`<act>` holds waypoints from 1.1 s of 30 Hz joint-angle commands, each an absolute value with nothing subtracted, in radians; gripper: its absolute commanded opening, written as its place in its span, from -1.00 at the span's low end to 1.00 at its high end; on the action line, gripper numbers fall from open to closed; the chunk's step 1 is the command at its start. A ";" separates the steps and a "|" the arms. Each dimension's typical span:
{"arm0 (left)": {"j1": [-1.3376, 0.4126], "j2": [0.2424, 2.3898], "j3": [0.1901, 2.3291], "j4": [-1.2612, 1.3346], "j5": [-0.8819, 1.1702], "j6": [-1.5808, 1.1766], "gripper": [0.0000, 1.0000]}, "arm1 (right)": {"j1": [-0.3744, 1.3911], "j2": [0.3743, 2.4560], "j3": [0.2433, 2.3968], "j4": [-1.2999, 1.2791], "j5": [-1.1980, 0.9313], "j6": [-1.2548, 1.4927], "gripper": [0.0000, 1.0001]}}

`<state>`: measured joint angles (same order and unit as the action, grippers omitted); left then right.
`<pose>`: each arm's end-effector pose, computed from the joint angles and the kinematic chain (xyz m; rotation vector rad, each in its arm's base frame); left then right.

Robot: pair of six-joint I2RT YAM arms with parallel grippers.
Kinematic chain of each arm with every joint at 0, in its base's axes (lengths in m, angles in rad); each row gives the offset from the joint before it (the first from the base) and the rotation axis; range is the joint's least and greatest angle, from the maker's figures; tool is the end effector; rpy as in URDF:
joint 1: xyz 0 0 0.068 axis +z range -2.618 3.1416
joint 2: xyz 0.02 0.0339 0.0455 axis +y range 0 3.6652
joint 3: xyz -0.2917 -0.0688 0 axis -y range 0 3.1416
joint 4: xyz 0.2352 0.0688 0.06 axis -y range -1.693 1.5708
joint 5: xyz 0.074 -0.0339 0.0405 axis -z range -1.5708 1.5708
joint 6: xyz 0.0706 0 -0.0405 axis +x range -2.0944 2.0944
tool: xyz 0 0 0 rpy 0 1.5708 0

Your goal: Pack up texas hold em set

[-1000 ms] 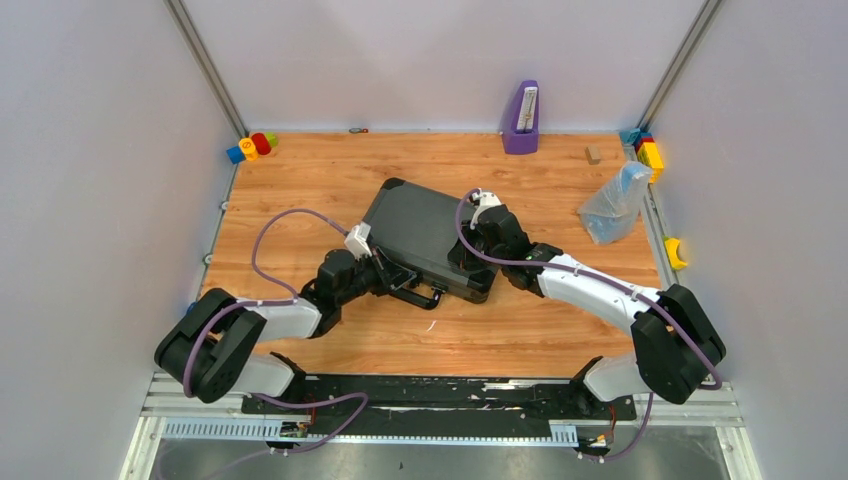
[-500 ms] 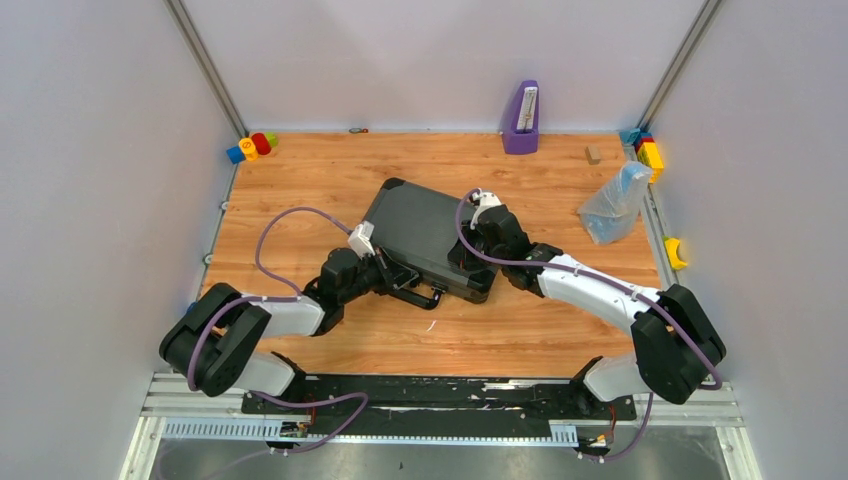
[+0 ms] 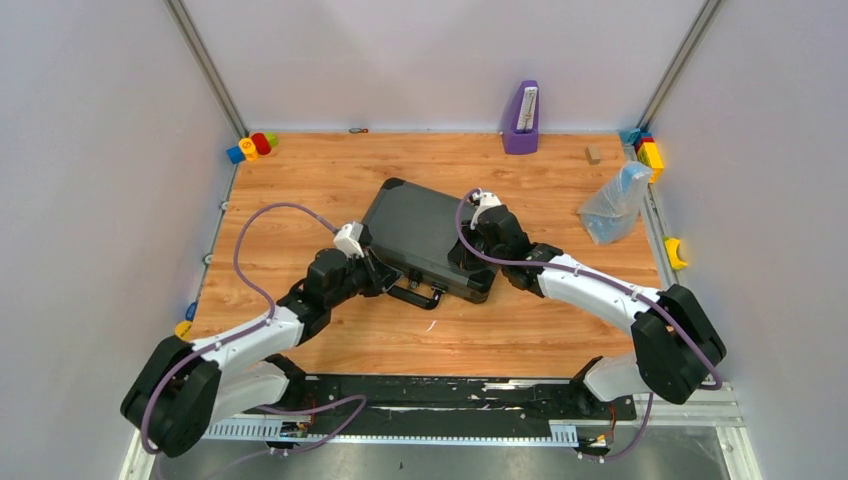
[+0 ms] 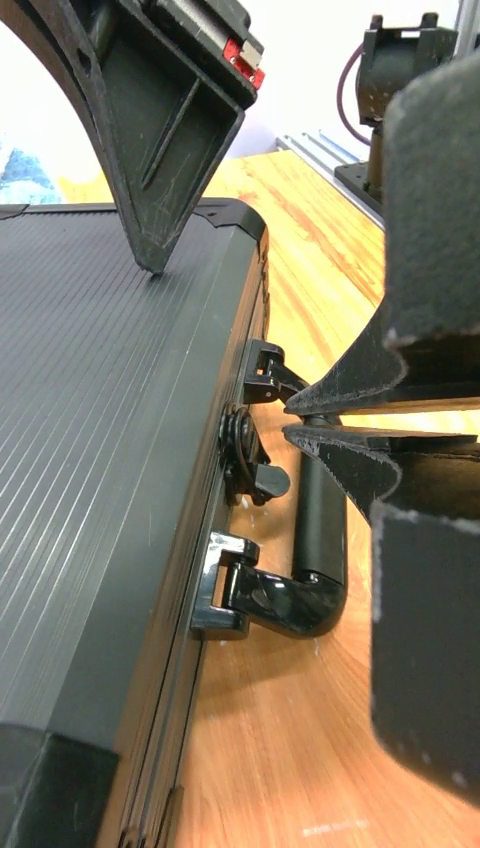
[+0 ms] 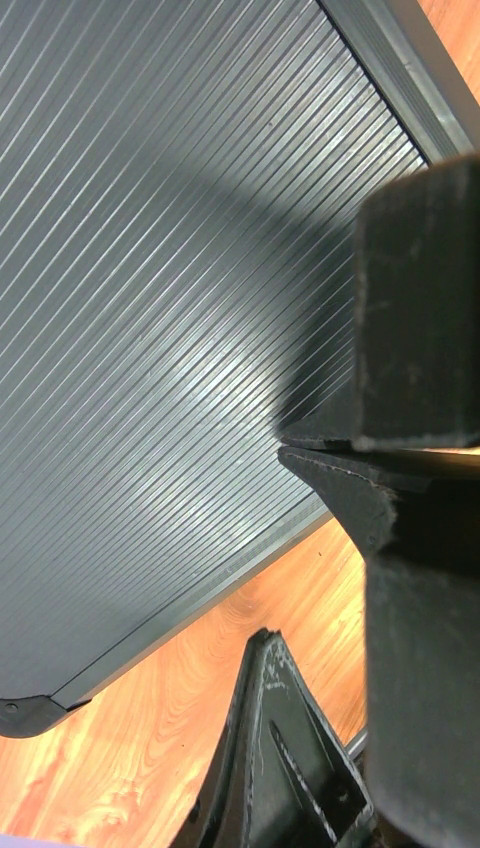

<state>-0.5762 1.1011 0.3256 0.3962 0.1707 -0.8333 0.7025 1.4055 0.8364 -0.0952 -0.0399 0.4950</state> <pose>0.1874 -0.1361 0.1986 -0.1488 2.1041 -1.0621 0.2396 0.2065 0.2359 -0.2634 2.3117 0.6770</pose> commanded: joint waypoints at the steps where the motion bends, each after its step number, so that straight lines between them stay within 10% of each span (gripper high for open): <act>1: -0.578 1.009 0.374 0.182 0.126 -0.765 -0.77 | 0.704 1.428 0.807 -0.233 -0.035 0.480 -1.00; 27: -0.657 0.822 0.315 0.212 0.034 -0.447 -1.00 | 0.704 1.446 0.810 -0.234 -0.040 0.483 -1.00; 33: -0.657 0.676 0.341 0.021 -0.298 -0.607 -1.00 | 0.704 1.438 0.808 -0.234 -0.033 0.480 -1.00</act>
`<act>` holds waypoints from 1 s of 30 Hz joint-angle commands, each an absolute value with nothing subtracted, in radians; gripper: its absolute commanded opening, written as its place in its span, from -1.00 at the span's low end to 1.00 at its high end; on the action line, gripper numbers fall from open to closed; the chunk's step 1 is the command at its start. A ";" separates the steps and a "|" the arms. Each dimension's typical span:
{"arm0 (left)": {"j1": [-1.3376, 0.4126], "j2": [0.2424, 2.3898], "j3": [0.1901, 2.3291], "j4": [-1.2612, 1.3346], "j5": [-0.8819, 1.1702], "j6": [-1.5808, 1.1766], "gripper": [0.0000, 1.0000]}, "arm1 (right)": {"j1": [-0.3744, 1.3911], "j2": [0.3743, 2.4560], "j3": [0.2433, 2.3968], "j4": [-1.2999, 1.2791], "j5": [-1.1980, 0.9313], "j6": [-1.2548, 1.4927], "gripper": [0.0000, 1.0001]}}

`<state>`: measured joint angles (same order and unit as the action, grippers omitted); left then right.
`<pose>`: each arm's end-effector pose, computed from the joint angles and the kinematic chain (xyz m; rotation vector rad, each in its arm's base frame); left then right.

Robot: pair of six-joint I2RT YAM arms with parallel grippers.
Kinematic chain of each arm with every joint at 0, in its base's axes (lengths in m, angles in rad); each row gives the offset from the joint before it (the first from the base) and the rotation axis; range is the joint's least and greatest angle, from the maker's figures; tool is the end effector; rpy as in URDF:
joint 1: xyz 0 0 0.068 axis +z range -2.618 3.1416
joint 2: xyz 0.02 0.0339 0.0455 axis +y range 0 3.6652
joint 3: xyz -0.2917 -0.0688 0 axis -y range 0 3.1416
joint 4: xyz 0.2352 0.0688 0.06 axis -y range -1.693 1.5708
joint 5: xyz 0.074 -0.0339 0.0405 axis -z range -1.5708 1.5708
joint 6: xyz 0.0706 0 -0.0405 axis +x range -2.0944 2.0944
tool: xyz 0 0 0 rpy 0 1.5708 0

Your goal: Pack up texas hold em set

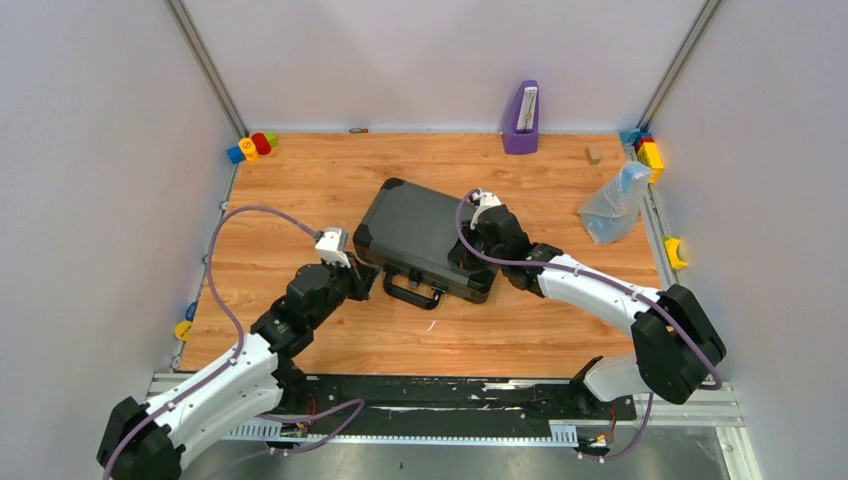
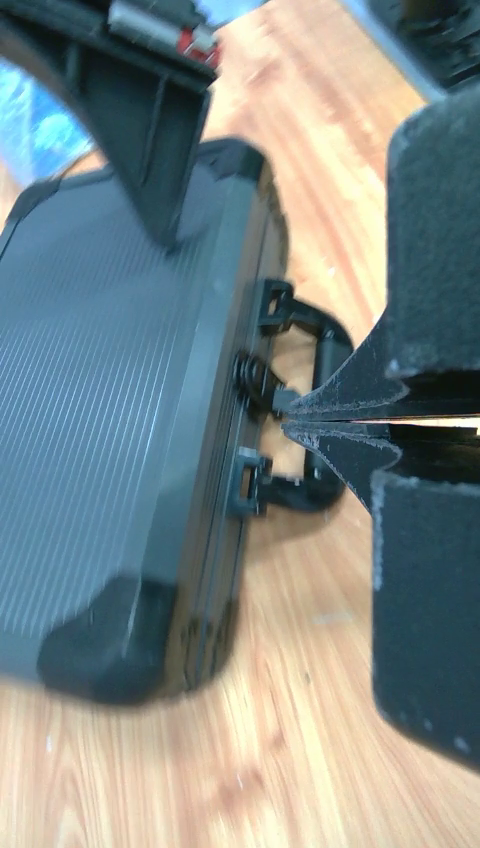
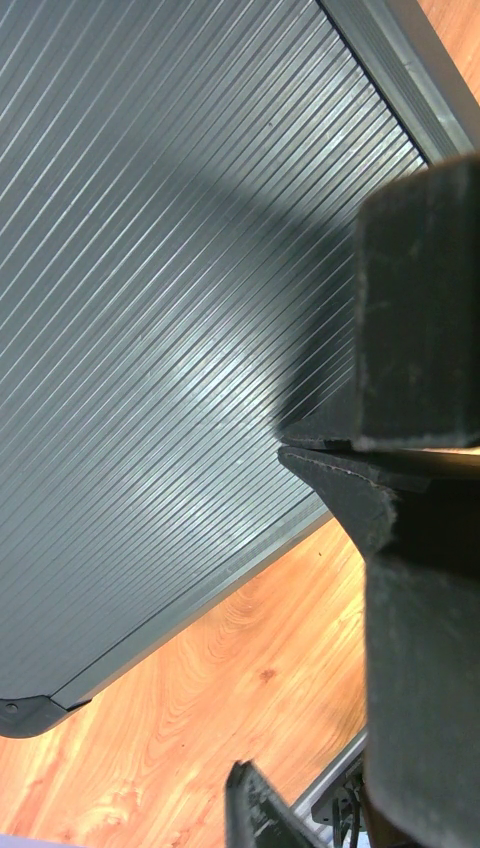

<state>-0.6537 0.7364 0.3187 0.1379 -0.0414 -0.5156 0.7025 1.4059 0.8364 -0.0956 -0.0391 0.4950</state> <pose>0.1463 -0.1084 0.2289 0.1027 1.9199 -0.7659 0.2396 0.2065 0.2357 -0.2630 2.3123 0.6758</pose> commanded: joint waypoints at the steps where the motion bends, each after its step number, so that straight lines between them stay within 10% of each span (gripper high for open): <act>1: -0.657 0.666 0.336 0.010 -0.337 -0.609 -1.00 | 0.704 1.438 0.808 -0.235 -0.035 0.480 -1.00; 30: -0.657 0.609 0.192 0.261 -0.099 -0.639 -1.00 | 0.703 1.434 0.799 -0.231 -0.040 0.471 -1.00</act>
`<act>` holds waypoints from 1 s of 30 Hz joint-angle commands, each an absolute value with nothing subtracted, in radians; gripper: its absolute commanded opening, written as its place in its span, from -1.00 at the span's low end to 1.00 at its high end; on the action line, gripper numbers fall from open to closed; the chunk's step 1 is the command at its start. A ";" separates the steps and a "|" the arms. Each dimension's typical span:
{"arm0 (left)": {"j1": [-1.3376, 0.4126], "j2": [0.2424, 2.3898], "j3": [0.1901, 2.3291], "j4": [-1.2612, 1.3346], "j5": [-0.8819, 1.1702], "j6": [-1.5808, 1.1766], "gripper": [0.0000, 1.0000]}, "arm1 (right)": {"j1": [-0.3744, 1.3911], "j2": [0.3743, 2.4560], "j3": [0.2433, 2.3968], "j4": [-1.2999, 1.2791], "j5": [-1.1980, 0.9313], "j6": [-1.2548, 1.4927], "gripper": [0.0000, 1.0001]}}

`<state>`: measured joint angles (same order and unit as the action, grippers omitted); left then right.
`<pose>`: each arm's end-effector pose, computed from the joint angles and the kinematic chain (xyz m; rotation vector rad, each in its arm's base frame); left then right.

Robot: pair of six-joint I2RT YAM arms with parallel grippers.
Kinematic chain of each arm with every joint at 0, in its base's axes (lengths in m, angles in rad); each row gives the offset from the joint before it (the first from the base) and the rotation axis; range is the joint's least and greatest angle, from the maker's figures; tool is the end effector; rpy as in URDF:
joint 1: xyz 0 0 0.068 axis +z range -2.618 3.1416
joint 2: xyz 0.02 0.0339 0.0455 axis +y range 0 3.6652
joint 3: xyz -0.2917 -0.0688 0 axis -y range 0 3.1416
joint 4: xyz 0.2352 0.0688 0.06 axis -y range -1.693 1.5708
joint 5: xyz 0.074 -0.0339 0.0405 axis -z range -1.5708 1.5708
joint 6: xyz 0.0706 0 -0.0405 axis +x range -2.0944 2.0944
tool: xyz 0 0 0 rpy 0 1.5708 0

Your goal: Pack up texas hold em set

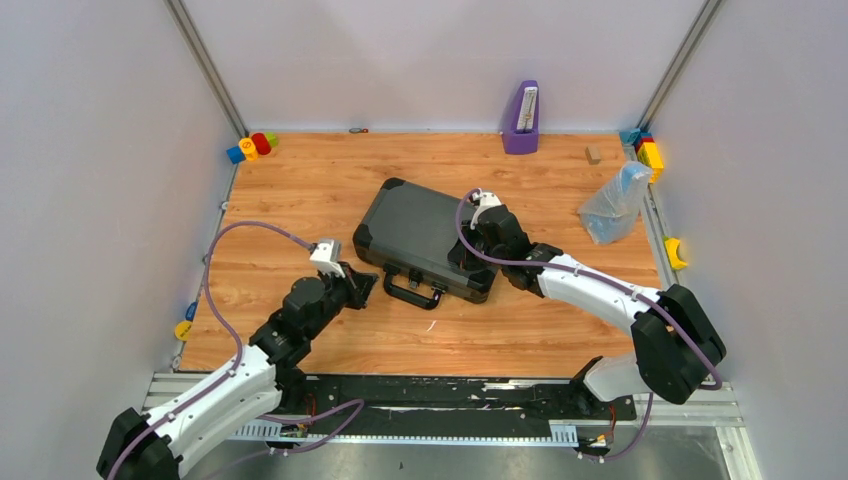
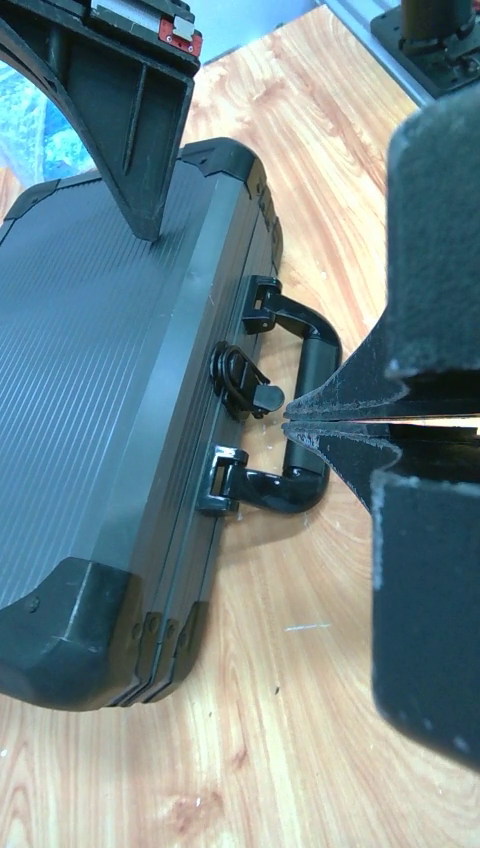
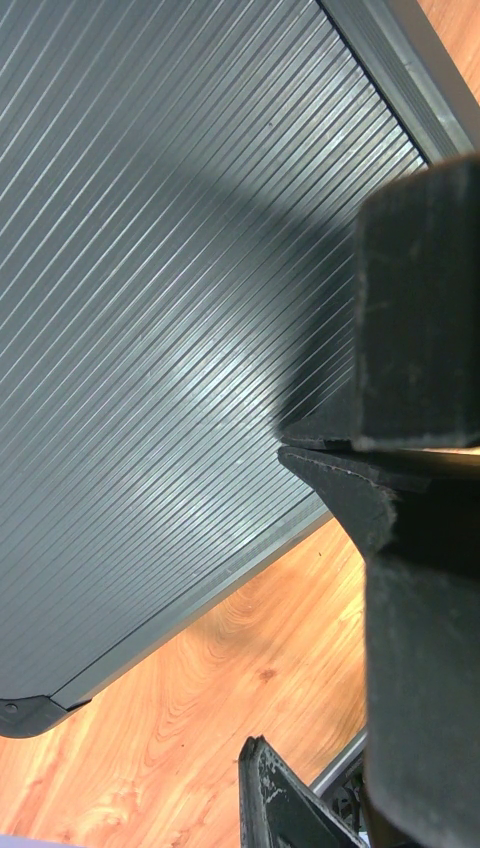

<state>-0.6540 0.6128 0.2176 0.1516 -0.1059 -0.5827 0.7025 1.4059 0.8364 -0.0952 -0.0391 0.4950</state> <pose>0.1327 -0.0923 0.2113 -0.0109 1.8833 -0.7716 0.2396 0.2065 0.2358 -0.2630 2.3119 0.6760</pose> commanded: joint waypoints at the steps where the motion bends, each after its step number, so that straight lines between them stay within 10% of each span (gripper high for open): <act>1: -0.657 0.613 0.191 0.261 -0.098 -0.635 -1.00 | 0.703 1.433 0.798 -0.230 -0.040 0.471 -1.00; 10: -0.668 0.819 0.153 0.489 0.144 -0.496 -1.00 | 0.704 1.439 0.795 -0.218 -0.046 0.472 -1.00; 30: -0.926 1.149 0.295 0.497 -0.221 -0.365 -1.00 | 0.704 1.440 0.789 -0.218 -0.052 0.465 -1.00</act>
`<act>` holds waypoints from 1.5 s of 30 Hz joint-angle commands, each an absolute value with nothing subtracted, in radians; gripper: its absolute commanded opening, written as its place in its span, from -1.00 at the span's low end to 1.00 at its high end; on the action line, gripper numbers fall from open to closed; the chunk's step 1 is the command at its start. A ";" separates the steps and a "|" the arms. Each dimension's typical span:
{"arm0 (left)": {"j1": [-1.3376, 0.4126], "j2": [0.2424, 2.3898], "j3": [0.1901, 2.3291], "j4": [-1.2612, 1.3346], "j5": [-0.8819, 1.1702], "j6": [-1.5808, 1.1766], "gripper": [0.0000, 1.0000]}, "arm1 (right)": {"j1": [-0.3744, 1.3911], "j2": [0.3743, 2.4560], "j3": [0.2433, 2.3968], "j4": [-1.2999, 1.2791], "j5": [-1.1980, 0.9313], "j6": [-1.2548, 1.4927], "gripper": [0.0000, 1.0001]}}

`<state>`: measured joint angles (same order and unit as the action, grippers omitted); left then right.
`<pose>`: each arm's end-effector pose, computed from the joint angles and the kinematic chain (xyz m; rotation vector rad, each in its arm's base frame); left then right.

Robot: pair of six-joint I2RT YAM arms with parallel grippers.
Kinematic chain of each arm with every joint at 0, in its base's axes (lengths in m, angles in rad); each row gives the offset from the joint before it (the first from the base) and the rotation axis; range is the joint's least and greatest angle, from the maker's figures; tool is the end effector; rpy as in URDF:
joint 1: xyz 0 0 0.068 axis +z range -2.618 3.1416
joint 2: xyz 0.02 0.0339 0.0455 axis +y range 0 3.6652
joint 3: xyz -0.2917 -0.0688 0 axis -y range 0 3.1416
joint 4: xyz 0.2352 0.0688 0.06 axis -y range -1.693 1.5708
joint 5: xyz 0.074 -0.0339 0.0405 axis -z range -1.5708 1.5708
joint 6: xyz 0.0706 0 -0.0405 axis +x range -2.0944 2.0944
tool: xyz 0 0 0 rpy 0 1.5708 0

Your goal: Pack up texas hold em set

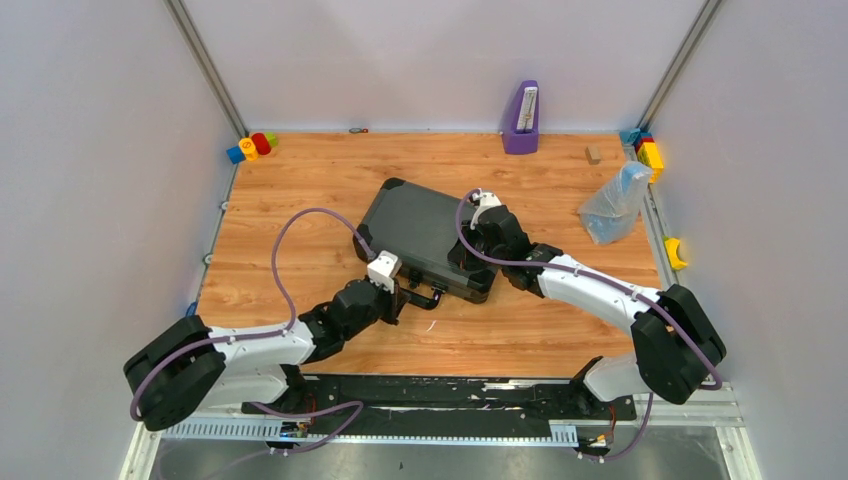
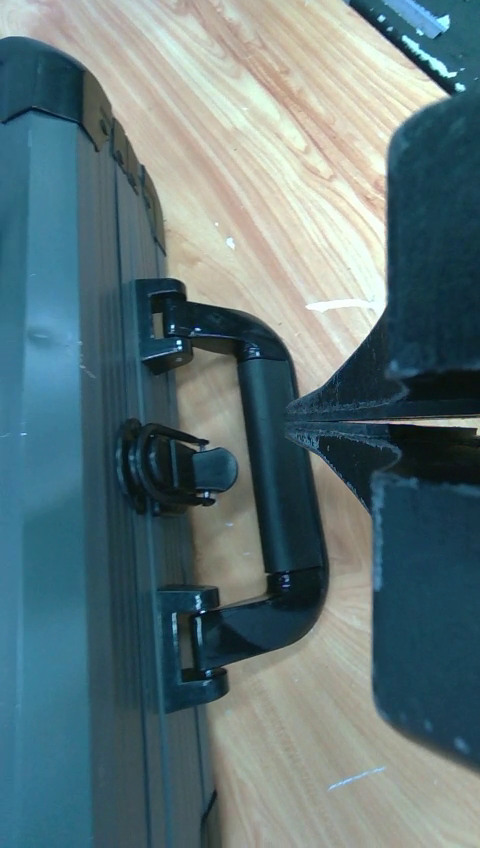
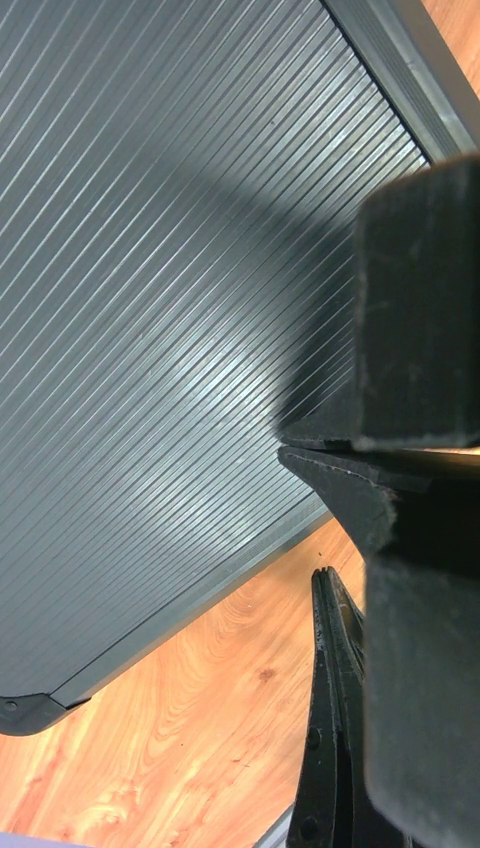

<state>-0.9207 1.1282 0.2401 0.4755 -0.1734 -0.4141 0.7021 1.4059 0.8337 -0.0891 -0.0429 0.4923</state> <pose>0.1438 -0.1689 0.1749 0.3991 2.0045 -0.6865 0.2396 0.2067 0.2356 -0.2676 2.3086 0.6802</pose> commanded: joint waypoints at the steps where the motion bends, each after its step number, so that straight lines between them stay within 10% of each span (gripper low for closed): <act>1: -0.926 1.154 0.305 0.496 -0.225 -0.362 -1.00 | 0.704 1.440 0.788 -0.218 -0.053 0.466 -1.00; 45: -0.862 1.468 0.666 0.030 -0.204 -0.367 -1.00 | 0.704 1.441 0.790 -0.217 -0.055 0.465 -1.00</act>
<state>-0.8799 1.4506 0.6140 0.1410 -0.1959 -0.4099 0.7025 1.4055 0.8310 -0.0845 -0.0452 0.4911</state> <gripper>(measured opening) 0.006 0.009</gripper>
